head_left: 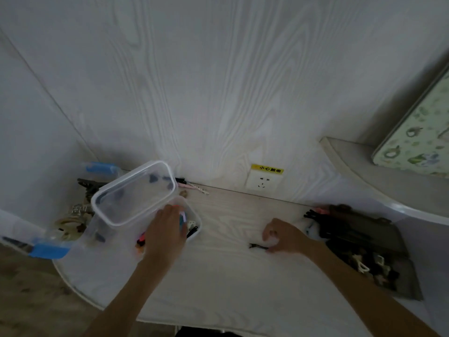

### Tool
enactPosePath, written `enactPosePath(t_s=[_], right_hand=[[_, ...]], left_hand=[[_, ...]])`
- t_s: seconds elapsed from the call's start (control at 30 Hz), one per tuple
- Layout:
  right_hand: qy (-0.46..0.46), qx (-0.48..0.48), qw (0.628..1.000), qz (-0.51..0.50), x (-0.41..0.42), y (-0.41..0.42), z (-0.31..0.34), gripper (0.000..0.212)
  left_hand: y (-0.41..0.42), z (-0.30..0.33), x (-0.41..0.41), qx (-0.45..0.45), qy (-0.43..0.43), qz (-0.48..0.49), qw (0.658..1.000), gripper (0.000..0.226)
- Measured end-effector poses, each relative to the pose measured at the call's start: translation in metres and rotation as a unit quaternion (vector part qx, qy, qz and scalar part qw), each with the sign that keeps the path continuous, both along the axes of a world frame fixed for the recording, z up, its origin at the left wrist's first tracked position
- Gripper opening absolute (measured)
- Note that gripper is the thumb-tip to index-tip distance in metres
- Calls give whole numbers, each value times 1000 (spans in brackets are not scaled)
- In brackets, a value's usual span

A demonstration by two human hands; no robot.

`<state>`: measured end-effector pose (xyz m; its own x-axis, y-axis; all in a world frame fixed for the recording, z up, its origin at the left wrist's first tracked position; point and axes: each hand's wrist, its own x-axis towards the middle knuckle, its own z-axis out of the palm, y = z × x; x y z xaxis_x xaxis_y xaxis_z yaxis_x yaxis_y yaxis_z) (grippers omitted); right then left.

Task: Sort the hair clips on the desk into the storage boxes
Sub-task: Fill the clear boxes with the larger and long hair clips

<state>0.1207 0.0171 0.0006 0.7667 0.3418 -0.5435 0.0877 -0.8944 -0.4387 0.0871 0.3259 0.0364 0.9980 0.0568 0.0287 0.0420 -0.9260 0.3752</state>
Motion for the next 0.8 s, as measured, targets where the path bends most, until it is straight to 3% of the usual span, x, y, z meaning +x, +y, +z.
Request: enactPosePath(t_s=[0.07,0.17,0.27,0.43,0.5,0.57,0.67,0.8], right_hand=[[-17,26,999,-32,-5,-2,-2,22],[-32,39,997,-56,-10,1,-3,22],[-62,88,991,-84,-7,15,10,29],[-119,216,966,-75,12,72,45,5],[-127,248,958,-66,23,101,49,13],[-149,211,965,-43,40,129,44,25],[-160,66,984,28,64,159,27,46],[-196,-1,978,75,84,179,4,52]], left_hand=[[-34,-1,0,-22,2,-102,995,25],[-82,-12,-1,-4,132,-232,964,38],[-97,-18,2,16,159,-250,955,43],[-45,7,3,-67,-5,-145,987,23],[-9,11,0,-60,-33,-84,994,18],[25,10,-8,-31,-37,-46,998,16],[58,5,-27,0,-50,-17,999,24],[74,1,-55,-106,-35,203,973,20]])
